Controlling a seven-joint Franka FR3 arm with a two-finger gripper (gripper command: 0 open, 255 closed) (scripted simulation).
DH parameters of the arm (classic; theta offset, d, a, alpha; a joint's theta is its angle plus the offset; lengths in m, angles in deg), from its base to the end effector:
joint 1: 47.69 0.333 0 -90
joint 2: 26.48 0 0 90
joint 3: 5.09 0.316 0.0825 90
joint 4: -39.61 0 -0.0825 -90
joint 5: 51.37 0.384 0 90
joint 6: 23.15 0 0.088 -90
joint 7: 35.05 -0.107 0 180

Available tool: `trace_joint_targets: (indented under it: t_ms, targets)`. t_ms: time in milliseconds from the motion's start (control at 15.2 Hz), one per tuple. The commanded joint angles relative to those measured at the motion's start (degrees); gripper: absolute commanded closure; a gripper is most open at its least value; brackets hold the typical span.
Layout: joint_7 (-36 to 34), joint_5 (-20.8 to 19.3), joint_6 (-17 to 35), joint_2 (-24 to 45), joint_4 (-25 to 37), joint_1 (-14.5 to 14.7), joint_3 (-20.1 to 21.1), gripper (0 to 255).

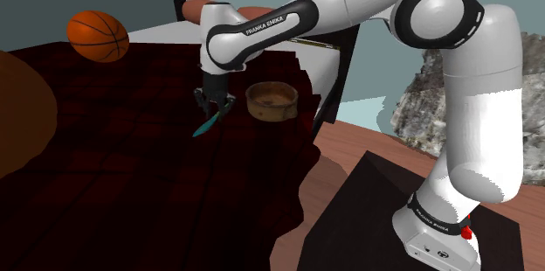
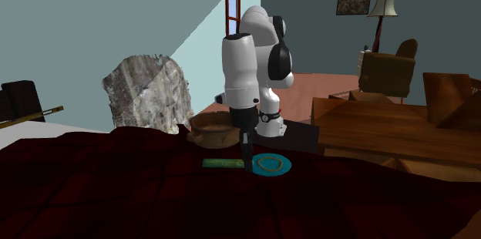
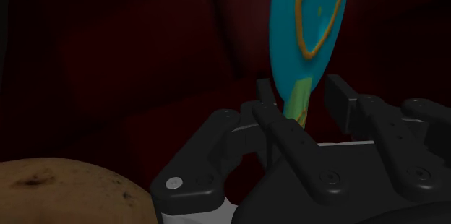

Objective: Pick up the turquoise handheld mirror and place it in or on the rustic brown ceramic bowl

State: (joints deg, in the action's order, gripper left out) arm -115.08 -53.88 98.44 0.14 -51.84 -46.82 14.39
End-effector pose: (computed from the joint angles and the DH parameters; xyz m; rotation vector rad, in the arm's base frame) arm 0.6543 0.2076 0.3843 -2.5910 1.5187 0.0426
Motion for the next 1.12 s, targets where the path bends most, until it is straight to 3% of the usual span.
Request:
trace_joint_targets:
  t_ms: [0,1056]
  targets:
    - [0.09,0.18,-0.53,-0.14,-0.08,0.00,0.14,255]
    - [-0.21,1.00,-11.53,-2.94,8.28,0.03,0.70,255]
